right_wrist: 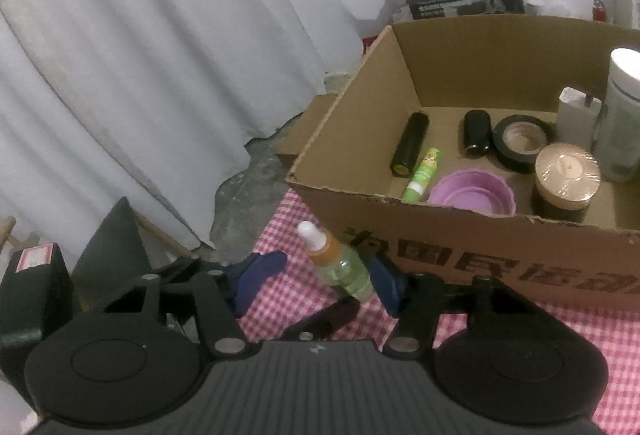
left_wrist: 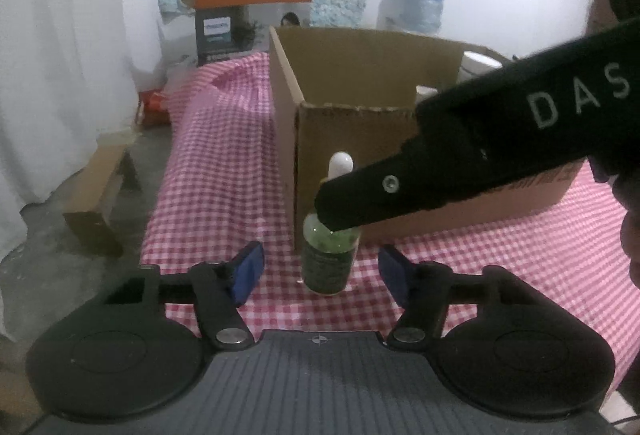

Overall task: Organize rigid objects
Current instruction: 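Move the right gripper to the green dropper bottle, then grasp the green dropper bottle with the right gripper and lift it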

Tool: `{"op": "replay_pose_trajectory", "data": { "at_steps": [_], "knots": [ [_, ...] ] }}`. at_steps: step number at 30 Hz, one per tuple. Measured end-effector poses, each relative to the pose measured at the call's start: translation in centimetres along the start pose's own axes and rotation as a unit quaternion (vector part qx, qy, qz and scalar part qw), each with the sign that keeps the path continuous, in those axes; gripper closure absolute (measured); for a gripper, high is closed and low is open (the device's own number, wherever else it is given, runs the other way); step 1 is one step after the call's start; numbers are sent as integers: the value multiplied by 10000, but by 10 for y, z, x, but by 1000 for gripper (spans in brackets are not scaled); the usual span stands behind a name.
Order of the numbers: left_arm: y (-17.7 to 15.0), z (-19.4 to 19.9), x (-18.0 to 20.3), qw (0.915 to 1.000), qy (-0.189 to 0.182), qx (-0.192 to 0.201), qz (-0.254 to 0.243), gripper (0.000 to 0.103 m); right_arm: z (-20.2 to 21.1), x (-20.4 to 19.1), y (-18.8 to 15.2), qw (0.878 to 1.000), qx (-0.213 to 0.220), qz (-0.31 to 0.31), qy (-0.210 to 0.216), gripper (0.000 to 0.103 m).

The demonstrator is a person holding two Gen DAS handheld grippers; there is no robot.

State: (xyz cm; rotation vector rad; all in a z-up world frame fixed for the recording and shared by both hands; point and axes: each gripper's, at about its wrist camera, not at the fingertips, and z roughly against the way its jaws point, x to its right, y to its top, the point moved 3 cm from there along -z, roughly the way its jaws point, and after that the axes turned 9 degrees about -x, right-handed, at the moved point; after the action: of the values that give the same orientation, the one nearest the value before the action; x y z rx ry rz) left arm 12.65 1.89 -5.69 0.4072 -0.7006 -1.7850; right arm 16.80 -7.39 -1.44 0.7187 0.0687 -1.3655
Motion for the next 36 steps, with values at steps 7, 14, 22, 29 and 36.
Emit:
{"op": "replay_pose_trajectory", "data": {
  "at_steps": [7, 14, 22, 29, 36],
  "knots": [
    [-9, -10, -1, 9998, -175, -93, 71, 60, -9, 2, 5, 9999, -61, 66, -85, 56],
    [-10, -12, 1, 9998, -204, -53, 34, 70, -14, -5, 7, 9996, -61, 231, -137, 67],
    [-13, -9, 9, 9997, -186, -1, -165, 72, -9, -8, 4, 9989, -26, 386, -251, 79],
    [-16, -1, 22, 9993, -183, 47, -312, 72, 1, -9, -3, 9980, -10, 513, -356, 79],
    [-14, 25, 39, 9982, -165, 238, -522, 72, 29, -18, -12, 9970, 162, 659, -368, 79]
  ]
}}
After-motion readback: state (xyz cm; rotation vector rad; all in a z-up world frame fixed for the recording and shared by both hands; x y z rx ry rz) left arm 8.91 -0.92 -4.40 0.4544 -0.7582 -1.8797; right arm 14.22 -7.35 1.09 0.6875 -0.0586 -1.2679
